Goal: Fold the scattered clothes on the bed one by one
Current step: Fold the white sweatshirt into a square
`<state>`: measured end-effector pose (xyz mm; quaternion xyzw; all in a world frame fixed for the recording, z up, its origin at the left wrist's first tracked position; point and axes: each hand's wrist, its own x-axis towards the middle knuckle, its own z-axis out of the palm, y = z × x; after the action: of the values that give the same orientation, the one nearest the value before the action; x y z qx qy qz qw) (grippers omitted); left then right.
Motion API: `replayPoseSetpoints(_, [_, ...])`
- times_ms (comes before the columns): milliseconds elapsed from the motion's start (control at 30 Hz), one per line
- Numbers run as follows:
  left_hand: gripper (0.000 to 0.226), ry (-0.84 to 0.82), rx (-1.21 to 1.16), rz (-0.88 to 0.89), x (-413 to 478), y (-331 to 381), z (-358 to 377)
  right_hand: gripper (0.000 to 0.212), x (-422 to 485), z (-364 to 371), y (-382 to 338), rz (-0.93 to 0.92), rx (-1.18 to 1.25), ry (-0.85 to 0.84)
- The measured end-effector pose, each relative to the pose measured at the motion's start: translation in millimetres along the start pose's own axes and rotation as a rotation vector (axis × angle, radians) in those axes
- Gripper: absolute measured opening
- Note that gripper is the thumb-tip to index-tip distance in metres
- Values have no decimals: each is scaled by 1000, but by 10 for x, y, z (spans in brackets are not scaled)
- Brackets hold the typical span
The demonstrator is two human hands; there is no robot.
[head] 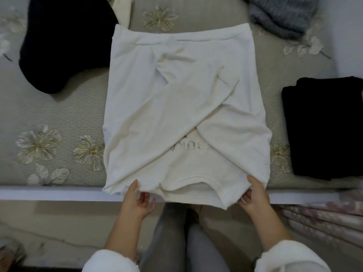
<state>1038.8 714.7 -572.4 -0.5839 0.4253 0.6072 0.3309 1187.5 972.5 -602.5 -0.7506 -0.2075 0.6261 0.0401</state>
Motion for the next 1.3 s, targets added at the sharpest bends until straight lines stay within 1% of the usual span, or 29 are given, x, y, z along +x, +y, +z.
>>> replayPoseSetpoints(100, [23, 43, 34, 48, -71, 163, 110, 40, -104, 60, -114, -63, 43, 58])
replayPoseSetpoints(167, [20, 69, 45, 88, -151, 298, 178, 37, -195, 132, -232, -107, 23, 42])
replayPoseSetpoints(233, [14, 33, 29, 102, -246, 446, 276, 33, -293, 238, -392, -161, 5, 2])
replayPoseSetpoints(300, [9, -25, 32, 120, -304, 626, 403, 35, -399, 403, -631, -237, -6, -8])
replayPoseSetpoints(333, [12, -58, 47, 151, -325, 737, 499, 36, -437, 502, -773, -280, 11, 1])
replayPoseSetpoints(367, [22, -86, 68, 197, -342, 858, 614, 35, -468, 605, -933, -328, 29, 17])
replayPoseSetpoints(400, [29, -106, 89, 245, -358, 980, 737, 30, -499, 723, -1095, -371, 45, 21])
replayPoseSetpoints(433, [30, -120, 119, 294, -384, 1114, 879, 24, -529, 856, -1263, -399, 49, 8])
replayPoseSetpoints(500, [21, -121, 174, 379, -423, 1386, 1183, 13, -544, 1145, -1576, -417, 41, -47])
replayPoseSetpoints(567, [24, -129, 221, 454, -436, 1650, 1493, 3, -545, 1436, -1852, -420, 13, -89])
replayPoseSetpoints(600, [25, -135, 241, 483, -427, 1778, 1637, 4, -533, 1568, -1975, -418, 1, -109])
replayPoseSetpoints(667, [22, -157, 276, 525, -376, 2032, 1905, 12, -474, 1828, -2208, -413, -13, -147])
replayPoseSetpoints(700, [19, -166, 299, 527, -348, 2156, 2031, 15, -454, 1952, -2325, -411, -6, -171])
replayPoseSetpoints(767, [11, -176, 341, 514, -304, 2386, 2302, 12, -430, 2205, -2558, -399, -7, -221])
replayPoseSetpoints(800, [14, -183, 356, 505, -301, 2495, 2447, 9, -421, 2329, -2673, -392, -2, -247])
replayPoseSetpoints(867, [22, -186, 386, 497, -284, 2712, 2750, 12, -416, 2572, -2901, -394, 23, -288])
replayPoseSetpoints(1033, [26, -186, 475, 504, -200, 3169, 3416, 12, -322, 3113, -3376, -410, 97, -349])
replayPoseSetpoints(1100, [28, -198, 471, 484, -144, 3291, 3603, 14, -247, 3304, -3504, -406, 140, -364])
replayPoseSetpoints(1167, [28, -242, 448, 496, -78, 3325, 3733, 11, -169, 3468, -3568, -404, 167, -410])
replayPoseSetpoints(1200, [26, -257, 444, 524, -38, 3296, 3794, 9, -141, 3533, -3552, -408, 153, -450])
replayPoseSetpoints(1233, [23, -244, 475, 590, 31, 3238, 3828, 7, -90, 3587, -3504, -419, 104, -478])
replayPoseSetpoints(1267, [21, -208, 546, 699, 111, 3140, 3836, 7, -38, 3611, -3417, -464, 13, -476])
replayPoseSetpoints(1300, [26, -147, 687, 856, 229, 3025, 3800, 14, 27, 3607, -3297, -572, -128, -442])
